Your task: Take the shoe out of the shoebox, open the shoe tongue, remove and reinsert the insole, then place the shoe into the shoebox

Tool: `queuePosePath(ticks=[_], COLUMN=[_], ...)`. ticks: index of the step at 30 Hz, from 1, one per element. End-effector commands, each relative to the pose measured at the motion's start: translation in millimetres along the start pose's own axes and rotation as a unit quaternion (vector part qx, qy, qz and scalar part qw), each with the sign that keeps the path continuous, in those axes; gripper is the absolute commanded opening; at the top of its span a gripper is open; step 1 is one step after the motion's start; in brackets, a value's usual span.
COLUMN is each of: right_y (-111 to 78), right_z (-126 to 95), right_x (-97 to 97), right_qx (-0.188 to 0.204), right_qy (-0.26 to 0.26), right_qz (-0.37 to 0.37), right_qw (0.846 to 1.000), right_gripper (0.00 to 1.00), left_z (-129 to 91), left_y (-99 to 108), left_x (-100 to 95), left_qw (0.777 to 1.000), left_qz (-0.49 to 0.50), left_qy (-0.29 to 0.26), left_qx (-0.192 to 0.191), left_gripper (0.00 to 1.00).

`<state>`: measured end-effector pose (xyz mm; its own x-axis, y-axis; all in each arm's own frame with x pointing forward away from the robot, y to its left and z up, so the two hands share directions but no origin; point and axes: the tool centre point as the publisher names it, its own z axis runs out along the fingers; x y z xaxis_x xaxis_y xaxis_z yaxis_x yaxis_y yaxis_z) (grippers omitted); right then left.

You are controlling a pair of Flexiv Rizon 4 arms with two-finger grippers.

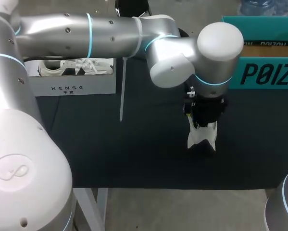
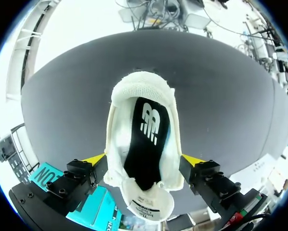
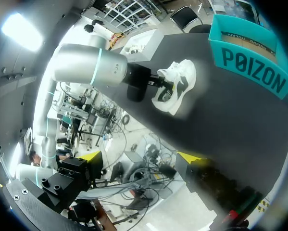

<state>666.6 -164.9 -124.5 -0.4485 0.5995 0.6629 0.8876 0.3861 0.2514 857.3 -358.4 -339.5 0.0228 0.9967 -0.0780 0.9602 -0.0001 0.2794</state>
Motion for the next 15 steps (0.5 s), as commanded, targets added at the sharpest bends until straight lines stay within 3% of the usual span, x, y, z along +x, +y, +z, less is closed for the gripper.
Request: queuePosePath(ticks=[1,10,15], right_y=[-0.1,-0.1,-0.1], right_z=[1,1,1], right_x=[-0.4,-0.4,-0.4], right_qx=[0.001,0.001,0.001], right_qy=[-0.001,-0.001,-0.001], right_qz=[0.0,0.0,0.0], right_qw=[1.0,1.0,1.0], right_gripper=[1.0,1.0,1.0], left_z=[-16,-45,-46], left_y=[7,30,51], left_x=[2.5,10.5,15.4], left_qw=[1.0,1.0,0.999], left_qz=[0.001,-0.007,-0.021], left_qy=[0.002,0.013,0.012], left_qx=[-0.005,-0.026,-0.043], left_gripper=[1.0,1.0,1.0])
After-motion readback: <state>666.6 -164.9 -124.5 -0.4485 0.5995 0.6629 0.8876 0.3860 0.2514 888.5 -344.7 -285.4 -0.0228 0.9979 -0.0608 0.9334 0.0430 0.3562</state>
